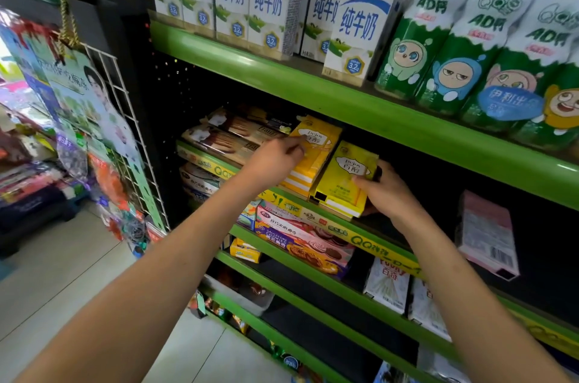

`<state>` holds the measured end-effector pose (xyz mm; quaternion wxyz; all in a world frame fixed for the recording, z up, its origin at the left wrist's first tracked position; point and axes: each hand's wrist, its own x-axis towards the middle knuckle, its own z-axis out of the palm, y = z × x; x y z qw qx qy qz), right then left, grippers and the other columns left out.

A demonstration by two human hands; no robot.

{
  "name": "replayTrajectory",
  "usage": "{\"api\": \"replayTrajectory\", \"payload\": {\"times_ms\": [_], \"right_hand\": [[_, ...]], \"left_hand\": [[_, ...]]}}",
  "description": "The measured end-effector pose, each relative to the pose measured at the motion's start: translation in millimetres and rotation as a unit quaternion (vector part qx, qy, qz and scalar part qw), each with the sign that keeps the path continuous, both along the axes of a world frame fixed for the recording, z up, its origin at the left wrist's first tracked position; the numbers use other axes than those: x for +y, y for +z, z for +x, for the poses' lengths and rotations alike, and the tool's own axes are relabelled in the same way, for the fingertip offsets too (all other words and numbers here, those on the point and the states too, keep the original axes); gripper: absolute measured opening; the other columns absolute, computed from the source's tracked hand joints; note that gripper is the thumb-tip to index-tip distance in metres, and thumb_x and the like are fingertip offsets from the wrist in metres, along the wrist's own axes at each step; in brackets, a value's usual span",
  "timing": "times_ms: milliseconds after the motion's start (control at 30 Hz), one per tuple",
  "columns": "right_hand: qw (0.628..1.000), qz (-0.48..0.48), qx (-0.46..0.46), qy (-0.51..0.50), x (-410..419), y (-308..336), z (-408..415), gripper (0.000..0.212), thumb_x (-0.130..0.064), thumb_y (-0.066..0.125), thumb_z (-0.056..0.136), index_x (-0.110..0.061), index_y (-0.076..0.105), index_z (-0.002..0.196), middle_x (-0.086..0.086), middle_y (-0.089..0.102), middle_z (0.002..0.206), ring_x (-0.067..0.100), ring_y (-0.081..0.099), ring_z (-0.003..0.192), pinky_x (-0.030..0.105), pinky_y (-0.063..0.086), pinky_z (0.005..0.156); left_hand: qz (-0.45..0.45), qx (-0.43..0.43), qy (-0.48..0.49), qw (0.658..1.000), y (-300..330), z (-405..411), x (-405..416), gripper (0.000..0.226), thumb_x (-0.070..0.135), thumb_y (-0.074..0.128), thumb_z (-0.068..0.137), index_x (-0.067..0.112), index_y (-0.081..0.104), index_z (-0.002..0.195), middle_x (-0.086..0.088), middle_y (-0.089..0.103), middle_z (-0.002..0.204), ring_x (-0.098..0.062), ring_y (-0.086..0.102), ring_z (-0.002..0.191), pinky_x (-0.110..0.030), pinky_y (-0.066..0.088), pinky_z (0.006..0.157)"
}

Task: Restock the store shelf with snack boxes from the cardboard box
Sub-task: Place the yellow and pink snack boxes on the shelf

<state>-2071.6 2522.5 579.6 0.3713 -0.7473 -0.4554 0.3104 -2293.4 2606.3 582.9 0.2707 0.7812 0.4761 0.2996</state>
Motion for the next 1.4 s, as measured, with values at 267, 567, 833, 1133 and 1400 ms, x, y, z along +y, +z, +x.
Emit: {"api": "replayTrajectory", "payload": {"times_ms": [267,567,833,1133,1400], "right_hand": [[0.990,0.005,-0.137,-0.022,0,-8,-11,0.057,-0.042,0.051,0.097,-0.028,0.029,0.148,0.008,0.055,0.136,0.029,0.062,0.109,0.032,0.049,0.082],[0.990,0.010,-0.126,-0.055,4,-9,-18,0.054,-0.041,0.044,0.101,-0.032,0.027,0.152,0.012,0.029,0.156,0.037,0.048,0.130,0.037,0.043,0.091],[0.990,-0.003,-0.139,-0.018,5,-6,-18,0.051,-0.043,0.043,0.101,-0.036,0.032,0.150,0.012,0.029,0.155,0.036,0.047,0.131,0.032,0.036,0.085],[0.995,-0.010,-0.098,0.011,-3,0,-18,0.050,-0.053,0.041,0.099,-0.047,0.031,0.148,0.005,0.023,0.162,0.030,0.026,0.147,0.046,0.028,0.115],[0.976,0.079,-0.198,-0.050,-42,12,5,0.052,-0.045,0.050,0.099,-0.022,0.045,0.145,0.007,0.055,0.138,0.030,0.063,0.110,0.035,0.053,0.089]], "left_hand": [[-0.003,0.009,0.003,1.000,-1,0,2,0.042,0.036,0.042,0.097,0.037,0.056,0.136,0.004,0.063,0.126,-0.002,0.052,0.045,-0.021,0.043,0.041],[-0.013,-0.011,-0.003,1.000,-3,0,4,0.041,0.036,0.044,0.095,0.038,0.057,0.135,0.003,0.062,0.120,0.003,0.048,0.039,-0.013,0.032,0.036],[-0.015,-0.003,-0.001,1.000,-1,0,2,0.041,0.036,0.044,0.097,0.035,0.056,0.136,-0.001,0.060,0.129,0.006,0.048,0.040,-0.011,0.028,0.035],[0.005,0.050,-0.004,0.999,13,-1,-2,0.041,0.034,0.045,0.098,0.032,0.057,0.137,-0.004,0.063,0.093,0.000,0.048,0.039,-0.012,0.029,0.035],[0.190,0.064,0.008,0.980,40,18,-37,0.031,0.025,0.052,0.097,0.016,0.069,0.120,-0.010,0.062,0.124,-0.031,0.052,0.117,-0.037,0.044,0.092]]}}
